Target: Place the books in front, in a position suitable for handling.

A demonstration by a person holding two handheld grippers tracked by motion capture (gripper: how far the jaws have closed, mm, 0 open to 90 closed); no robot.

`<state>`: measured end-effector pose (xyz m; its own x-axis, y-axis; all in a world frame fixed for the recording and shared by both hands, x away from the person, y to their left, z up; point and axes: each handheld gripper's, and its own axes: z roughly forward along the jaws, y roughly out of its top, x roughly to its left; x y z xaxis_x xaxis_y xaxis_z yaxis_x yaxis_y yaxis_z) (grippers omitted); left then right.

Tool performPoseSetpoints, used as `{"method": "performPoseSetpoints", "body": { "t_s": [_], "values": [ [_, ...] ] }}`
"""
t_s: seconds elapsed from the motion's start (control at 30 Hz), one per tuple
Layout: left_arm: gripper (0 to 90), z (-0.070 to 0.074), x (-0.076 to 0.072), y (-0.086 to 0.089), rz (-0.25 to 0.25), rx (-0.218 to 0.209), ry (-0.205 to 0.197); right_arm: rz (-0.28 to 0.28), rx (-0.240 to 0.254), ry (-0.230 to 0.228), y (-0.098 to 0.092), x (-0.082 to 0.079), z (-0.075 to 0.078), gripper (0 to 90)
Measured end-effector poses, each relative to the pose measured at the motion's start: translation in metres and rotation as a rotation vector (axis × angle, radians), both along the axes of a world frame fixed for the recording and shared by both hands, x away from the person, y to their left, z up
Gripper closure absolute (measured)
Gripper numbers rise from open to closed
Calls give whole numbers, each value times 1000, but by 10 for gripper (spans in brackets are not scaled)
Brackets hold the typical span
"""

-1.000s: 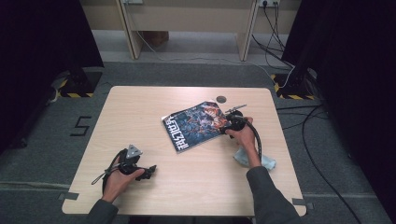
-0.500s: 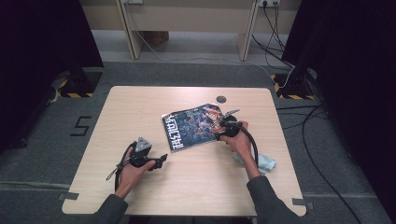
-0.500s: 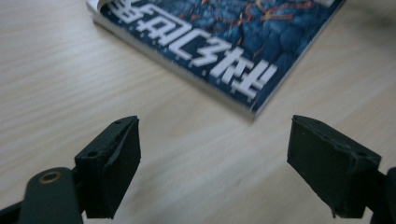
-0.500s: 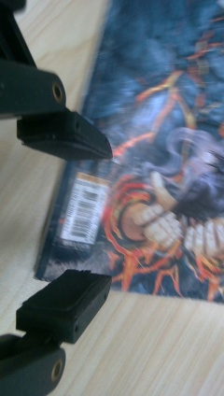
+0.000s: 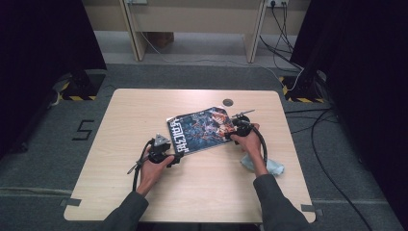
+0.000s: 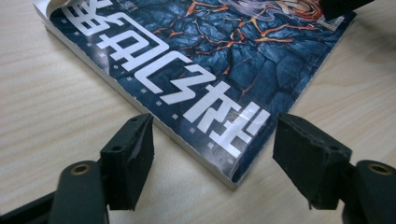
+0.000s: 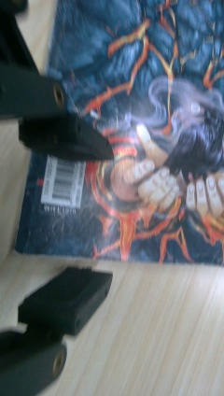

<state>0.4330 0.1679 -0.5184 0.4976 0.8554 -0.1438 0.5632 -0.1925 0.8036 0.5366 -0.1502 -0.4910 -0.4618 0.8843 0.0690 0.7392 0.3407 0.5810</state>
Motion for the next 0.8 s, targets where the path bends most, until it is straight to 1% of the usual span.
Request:
{"method": "performPoseSetpoints", "body": {
  "t_s": [0.03,0.07,0.1,0.13,0.17,0.2,0.23,0.27,0.3,0.33,0.4,0.5,0.6,0.7,0.73,0.77,0.8],
  "values": [
    [325,0,1,-1,-4,14,0,10,4,-7,1,-3,0,399],
    [325,-1,3,-2,-5,11,4,10,4,-7,1,-3,0,399],
    [320,-1,5,-3,-4,16,13,5,17,5,3,-7,-1,392],
    [305,-1,5,-3,-4,16,13,5,17,5,3,-7,-1,392],
    [305,0,6,-3,7,27,11,4,31,12,4,-9,-1,387],
    [306,0,6,-2,7,27,9,13,33,16,4,-11,-2,381],
    [322,0,6,1,15,30,21,14,31,14,5,-16,-2,380],
    [325,0,6,1,15,30,21,14,31,14,5,-16,-2,380],
    [325,0,6,3,15,33,28,7,30,4,7,-20,-2,380],
    [321,0,6,4,18,40,26,1,18,-11,10,-25,-2,378],
    [316,1,5,5,23,56,30,2,9,-23,14,-31,-2,376],
    [320,3,3,7,27,80,27,-6,1,-22,19,-42,-2,368],
    [329,4,2,8,16,100,27,-8,-13,-25,23,-51,-2,354],
    [338,5,-1,12,9,104,35,-2,-23,-16,27,-64,-1,324],
    [339,5,-1,12,9,104,35,-2,-23,-16,27,-64,-1,324],
    [341,5,-2,13,5,104,37,6,-21,-9,28,-70,-1,305],
    [342,5,-2,13,5,104,37,6,-21,-9,28,-70,-1,305]
  ]
}}
